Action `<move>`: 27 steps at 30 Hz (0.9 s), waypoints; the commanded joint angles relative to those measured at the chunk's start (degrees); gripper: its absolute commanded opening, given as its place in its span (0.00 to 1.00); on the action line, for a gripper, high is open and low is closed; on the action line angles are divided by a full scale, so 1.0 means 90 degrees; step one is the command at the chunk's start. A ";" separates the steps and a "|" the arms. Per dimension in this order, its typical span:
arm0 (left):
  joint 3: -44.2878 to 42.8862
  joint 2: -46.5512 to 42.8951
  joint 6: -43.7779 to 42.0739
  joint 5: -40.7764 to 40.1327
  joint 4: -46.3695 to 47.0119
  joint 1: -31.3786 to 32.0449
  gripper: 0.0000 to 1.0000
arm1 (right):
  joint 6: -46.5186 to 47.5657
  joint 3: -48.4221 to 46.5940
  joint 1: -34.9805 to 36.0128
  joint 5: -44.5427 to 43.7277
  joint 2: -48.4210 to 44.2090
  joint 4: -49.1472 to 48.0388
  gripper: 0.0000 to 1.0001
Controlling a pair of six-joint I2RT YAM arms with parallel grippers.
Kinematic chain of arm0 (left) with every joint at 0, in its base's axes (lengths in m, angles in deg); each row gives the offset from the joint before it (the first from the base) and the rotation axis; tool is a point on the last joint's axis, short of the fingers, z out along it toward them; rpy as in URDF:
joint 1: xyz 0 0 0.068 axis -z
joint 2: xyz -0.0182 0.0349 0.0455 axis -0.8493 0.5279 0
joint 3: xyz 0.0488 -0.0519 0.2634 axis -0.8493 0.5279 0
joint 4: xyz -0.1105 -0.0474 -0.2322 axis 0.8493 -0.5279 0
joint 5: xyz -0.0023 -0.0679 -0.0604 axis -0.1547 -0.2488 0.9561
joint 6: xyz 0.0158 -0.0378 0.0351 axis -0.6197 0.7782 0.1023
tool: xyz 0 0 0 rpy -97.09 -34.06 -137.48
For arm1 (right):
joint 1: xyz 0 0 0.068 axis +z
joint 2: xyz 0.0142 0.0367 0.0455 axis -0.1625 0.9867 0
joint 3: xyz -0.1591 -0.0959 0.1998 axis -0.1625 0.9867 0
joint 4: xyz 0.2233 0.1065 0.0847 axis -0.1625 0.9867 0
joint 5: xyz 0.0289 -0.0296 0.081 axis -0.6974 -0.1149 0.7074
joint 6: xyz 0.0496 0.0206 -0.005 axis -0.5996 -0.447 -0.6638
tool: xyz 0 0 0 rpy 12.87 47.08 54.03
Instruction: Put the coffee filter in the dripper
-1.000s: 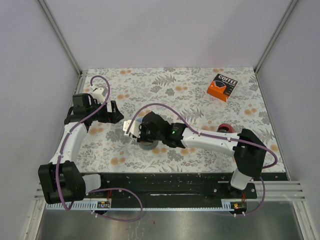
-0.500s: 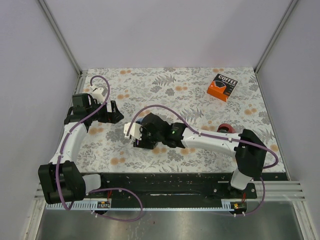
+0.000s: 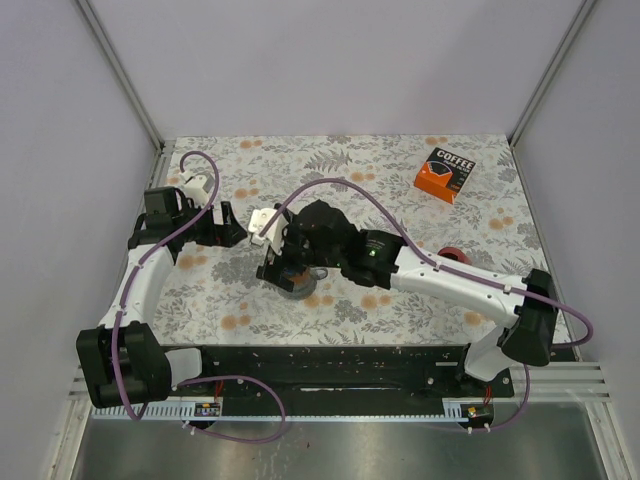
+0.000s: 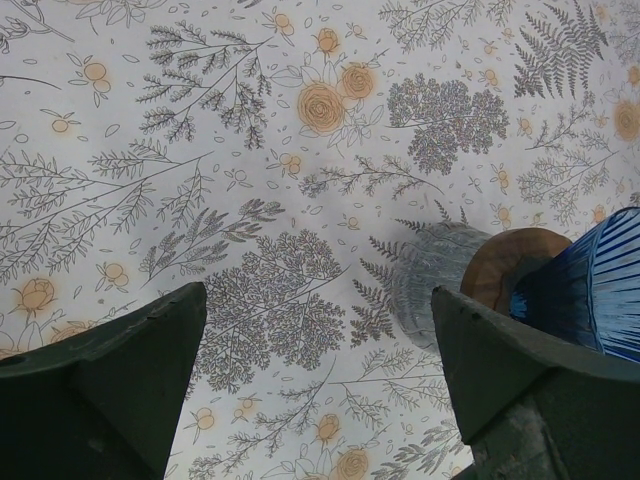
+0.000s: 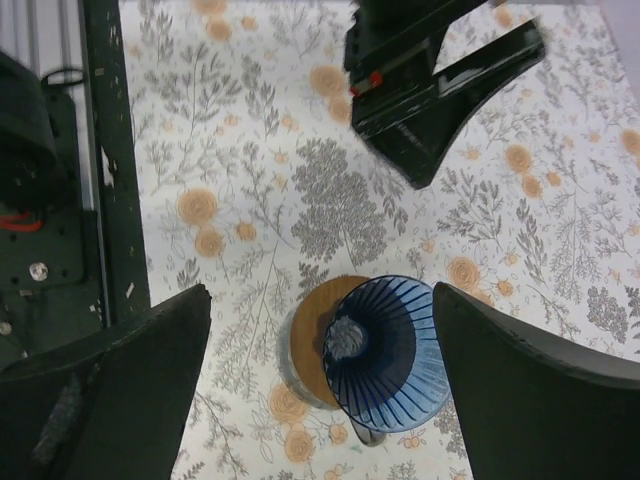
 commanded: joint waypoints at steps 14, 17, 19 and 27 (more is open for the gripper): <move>-0.1304 -0.0538 0.0199 0.1065 -0.1892 -0.0008 0.67 | -0.4948 -0.1402 -0.1584 -0.0862 0.0381 0.1868 0.57; -0.1118 -0.0617 0.0317 0.1330 -0.2088 0.0157 0.59 | -0.5202 -0.1334 -0.1652 -0.0452 0.0576 0.2005 0.57; -0.1040 -0.0636 0.0317 0.1292 -0.2186 0.0352 0.57 | -0.5291 -0.1265 -0.1672 -0.0305 0.0683 0.2006 0.59; -0.0863 -0.0559 0.0951 0.0950 -0.1786 0.0968 0.61 | -0.5349 -0.0943 -0.1799 -0.0450 0.0918 0.2123 0.59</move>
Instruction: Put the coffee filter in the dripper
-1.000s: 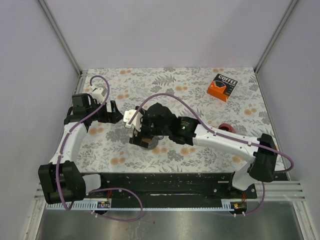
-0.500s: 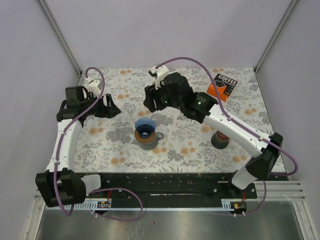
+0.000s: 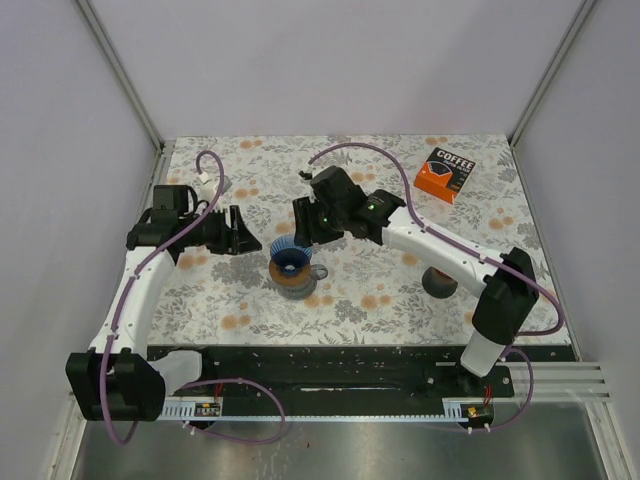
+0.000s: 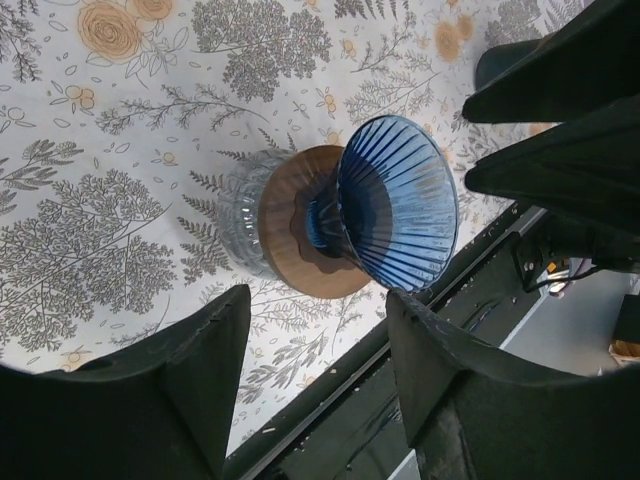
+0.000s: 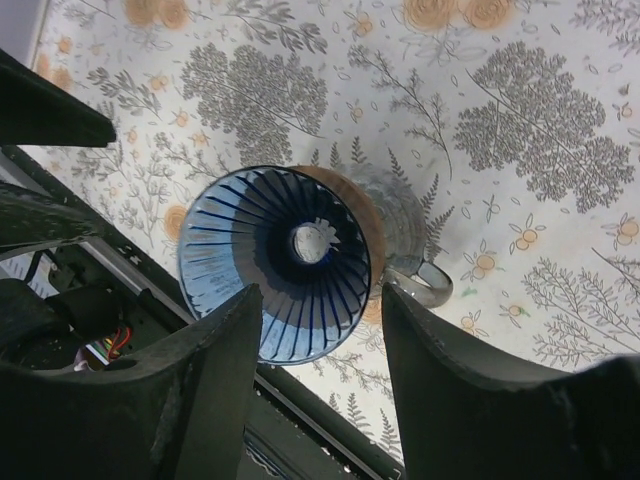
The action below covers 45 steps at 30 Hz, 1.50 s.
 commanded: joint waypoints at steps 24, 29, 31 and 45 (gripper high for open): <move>0.0323 0.0689 0.0242 -0.0398 0.0554 0.0753 0.33 | -0.0164 0.0253 -0.0160 0.0663 0.0474 -0.0208 0.27; 0.0450 0.0708 0.0144 -0.0408 0.0564 0.0772 0.25 | -0.0155 0.0263 -0.0150 0.0682 0.0493 -0.0169 0.20; 0.0509 0.0747 0.0115 -0.0437 0.0554 0.0773 0.21 | -0.0155 0.0263 -0.0170 0.0682 0.0494 -0.0110 0.18; 0.0665 0.1001 0.0056 -0.0457 0.0691 0.0802 0.08 | -0.0203 0.0829 -0.0375 0.1014 0.0708 -0.0432 0.00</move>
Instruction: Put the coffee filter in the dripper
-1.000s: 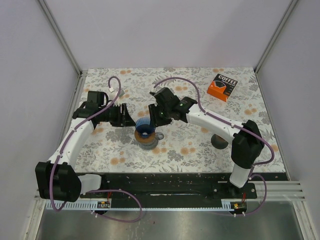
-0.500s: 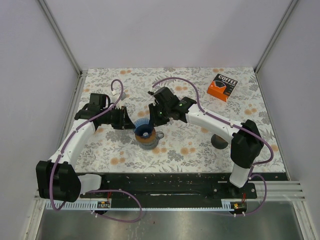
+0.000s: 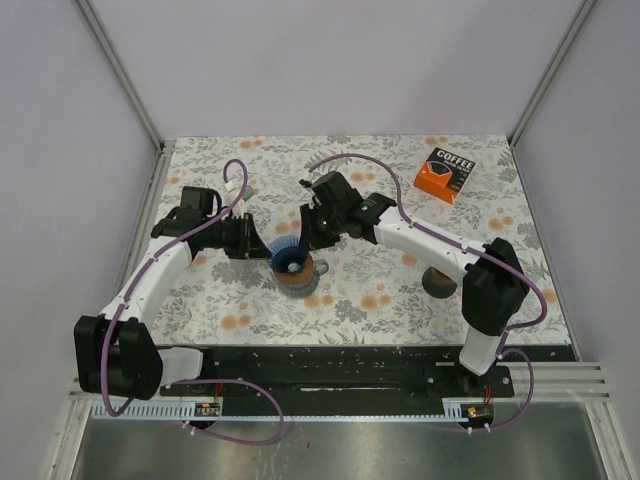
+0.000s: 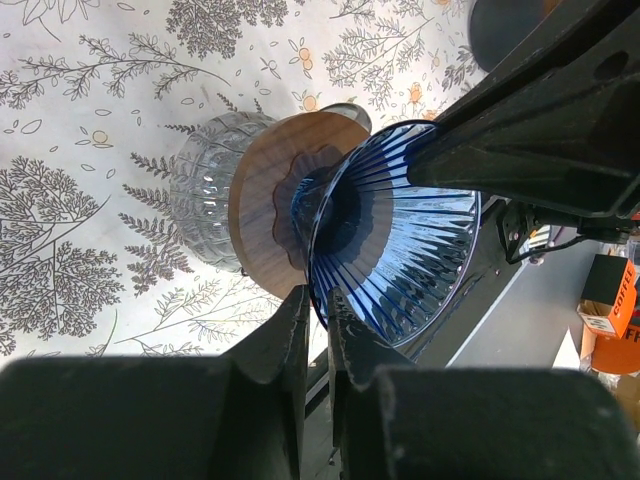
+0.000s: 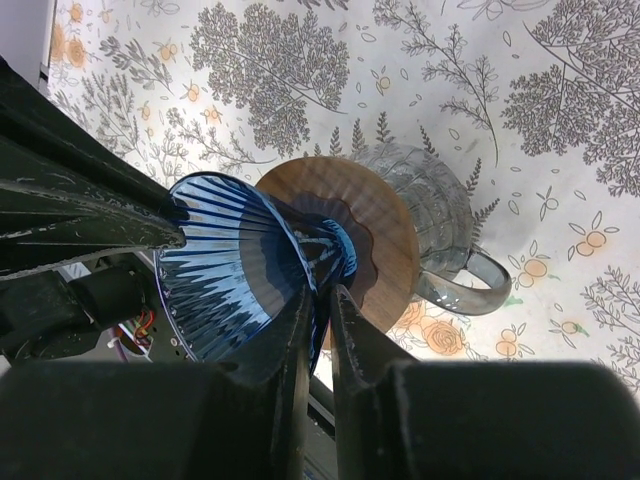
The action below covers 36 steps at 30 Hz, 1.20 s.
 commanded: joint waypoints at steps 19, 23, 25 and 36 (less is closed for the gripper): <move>0.0198 0.1071 -0.0556 -0.0705 0.0201 0.0149 0.00 | 0.0063 0.0607 -0.0381 0.0316 0.0721 -0.0062 0.00; 0.0238 0.1042 -0.0606 -0.0813 0.0211 0.0149 0.00 | 0.0073 0.0607 -0.0381 0.0374 0.0711 -0.0062 0.00; 0.0112 0.0994 -0.0606 -0.0784 0.0172 0.0149 0.04 | 0.0044 0.0520 -0.0381 0.0462 0.0652 -0.0052 0.00; -0.1109 0.0779 -0.0469 -0.0569 -0.0200 0.0149 0.43 | 0.0219 -0.0544 -0.0381 0.0746 0.0496 0.0250 0.48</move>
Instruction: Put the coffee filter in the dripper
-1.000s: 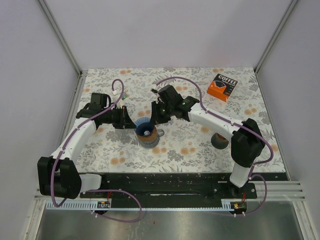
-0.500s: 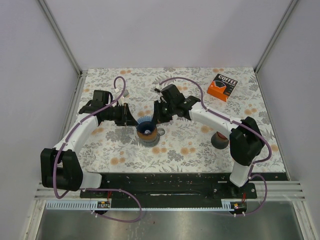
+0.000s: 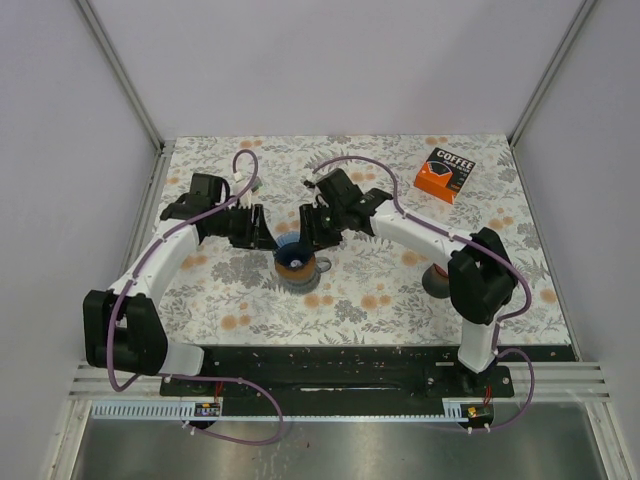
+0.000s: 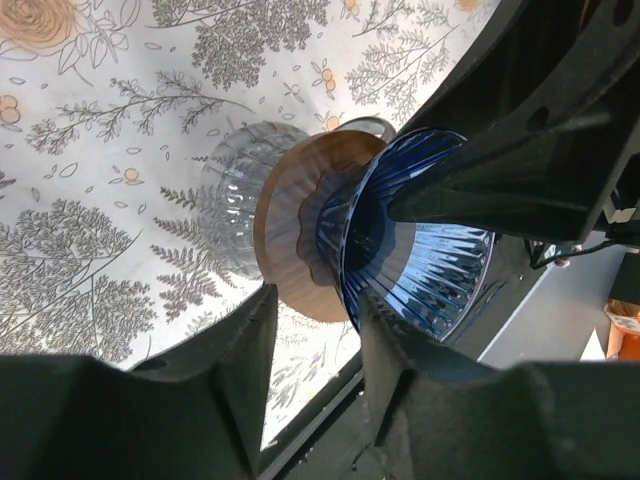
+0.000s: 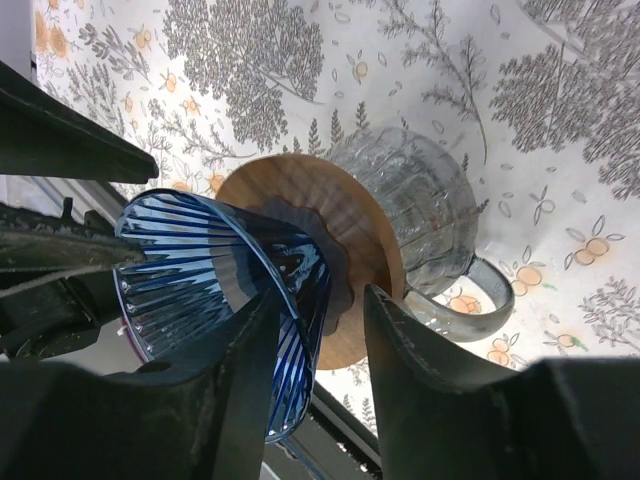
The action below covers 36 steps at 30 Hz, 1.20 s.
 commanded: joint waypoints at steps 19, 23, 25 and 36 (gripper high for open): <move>-0.1046 -0.0480 -0.0790 -0.0710 -0.0005 -0.0349 0.79 | 0.1093 -0.1072 -0.1925 -0.1347 -0.1617 0.0794 0.95; -0.0850 -0.0343 -0.0683 -0.0329 0.0084 -0.0711 0.79 | 0.0458 -0.0602 -0.3488 -0.0662 -0.1687 0.0179 0.89; -0.0772 -0.0265 -0.0673 -0.0202 0.0045 -0.0819 0.79 | 0.0214 -0.0446 -0.4035 -0.0515 -0.1580 -0.0153 0.88; -0.0586 -0.0187 -0.0819 -0.0250 -0.0034 -0.1288 0.79 | -0.1291 -0.0171 -0.6235 0.0092 0.0011 -0.1356 0.81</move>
